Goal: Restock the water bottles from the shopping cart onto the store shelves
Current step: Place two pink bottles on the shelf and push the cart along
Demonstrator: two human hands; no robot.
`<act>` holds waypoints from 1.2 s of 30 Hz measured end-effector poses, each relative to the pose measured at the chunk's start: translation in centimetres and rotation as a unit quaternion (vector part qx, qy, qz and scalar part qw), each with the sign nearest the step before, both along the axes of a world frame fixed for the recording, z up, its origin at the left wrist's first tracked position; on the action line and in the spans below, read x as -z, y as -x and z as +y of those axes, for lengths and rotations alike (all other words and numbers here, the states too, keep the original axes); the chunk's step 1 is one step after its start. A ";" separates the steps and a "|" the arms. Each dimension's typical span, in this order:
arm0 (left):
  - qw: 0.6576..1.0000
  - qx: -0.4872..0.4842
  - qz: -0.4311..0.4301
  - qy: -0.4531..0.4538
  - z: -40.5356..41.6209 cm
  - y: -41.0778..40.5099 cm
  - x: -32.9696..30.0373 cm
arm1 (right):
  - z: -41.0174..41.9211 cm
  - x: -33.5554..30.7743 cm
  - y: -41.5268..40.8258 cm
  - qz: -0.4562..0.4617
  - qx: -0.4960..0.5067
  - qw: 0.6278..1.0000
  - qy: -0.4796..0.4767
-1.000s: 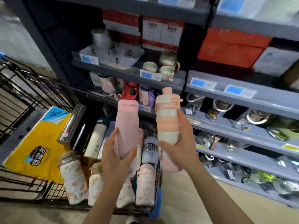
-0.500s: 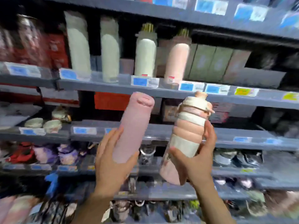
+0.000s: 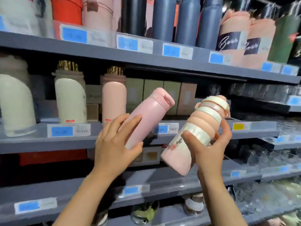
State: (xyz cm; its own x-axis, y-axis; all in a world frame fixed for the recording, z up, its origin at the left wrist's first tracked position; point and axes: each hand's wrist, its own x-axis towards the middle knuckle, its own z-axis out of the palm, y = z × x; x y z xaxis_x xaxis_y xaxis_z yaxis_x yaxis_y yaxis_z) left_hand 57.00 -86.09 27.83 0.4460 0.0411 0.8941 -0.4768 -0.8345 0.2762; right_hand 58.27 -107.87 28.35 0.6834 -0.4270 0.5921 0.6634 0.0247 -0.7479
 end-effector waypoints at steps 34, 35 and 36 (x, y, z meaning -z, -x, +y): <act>0.985 -0.147 -0.047 -0.080 -7.7 -14.8 -4.3 | -3.1 -3.9 -18.6 -0.035 0.101 0.989 0.103; 0.986 -0.145 -0.041 -0.073 -7.6 -14.7 -4.2 | -3.0 -3.7 -18.6 -0.039 0.110 0.985 0.127; 0.987 -0.143 -0.035 -0.068 -7.6 -14.6 -4.0 | -2.8 -3.6 -18.7 -0.047 0.120 0.980 0.151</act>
